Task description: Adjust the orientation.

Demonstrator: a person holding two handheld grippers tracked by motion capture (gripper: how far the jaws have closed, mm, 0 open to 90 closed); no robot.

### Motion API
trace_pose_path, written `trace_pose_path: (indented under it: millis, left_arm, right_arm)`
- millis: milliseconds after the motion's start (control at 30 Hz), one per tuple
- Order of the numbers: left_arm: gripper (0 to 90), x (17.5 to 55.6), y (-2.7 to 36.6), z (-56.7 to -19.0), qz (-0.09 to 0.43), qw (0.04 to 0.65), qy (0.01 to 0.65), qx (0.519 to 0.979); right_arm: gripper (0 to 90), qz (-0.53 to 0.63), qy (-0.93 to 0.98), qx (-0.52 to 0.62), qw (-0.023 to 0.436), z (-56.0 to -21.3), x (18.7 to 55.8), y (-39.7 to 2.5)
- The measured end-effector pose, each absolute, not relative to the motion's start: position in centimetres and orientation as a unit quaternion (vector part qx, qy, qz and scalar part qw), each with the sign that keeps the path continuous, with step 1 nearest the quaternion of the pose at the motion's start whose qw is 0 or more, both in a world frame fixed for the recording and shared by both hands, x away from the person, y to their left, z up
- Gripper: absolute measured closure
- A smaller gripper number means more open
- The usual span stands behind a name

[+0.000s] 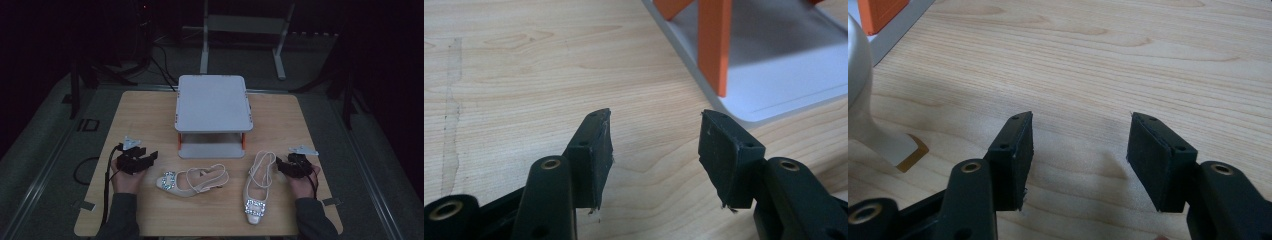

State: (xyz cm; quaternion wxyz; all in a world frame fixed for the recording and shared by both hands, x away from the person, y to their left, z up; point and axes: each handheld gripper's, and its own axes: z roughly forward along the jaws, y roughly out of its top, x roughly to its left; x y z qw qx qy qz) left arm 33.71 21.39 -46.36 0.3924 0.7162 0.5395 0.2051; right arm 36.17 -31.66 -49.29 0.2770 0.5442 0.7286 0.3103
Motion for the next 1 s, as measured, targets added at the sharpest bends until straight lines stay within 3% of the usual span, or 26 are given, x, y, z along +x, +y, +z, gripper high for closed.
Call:
trace_pose_path:
  millis: [1000]
  left_arm:
    - [27.7,29.3,14.7,-45.5,0.201,0.36,0.503,0.76]
  right_arm:
    - [41.3,0.309,0.729,0.546,0.275,-49.4,36.0,-31.8]
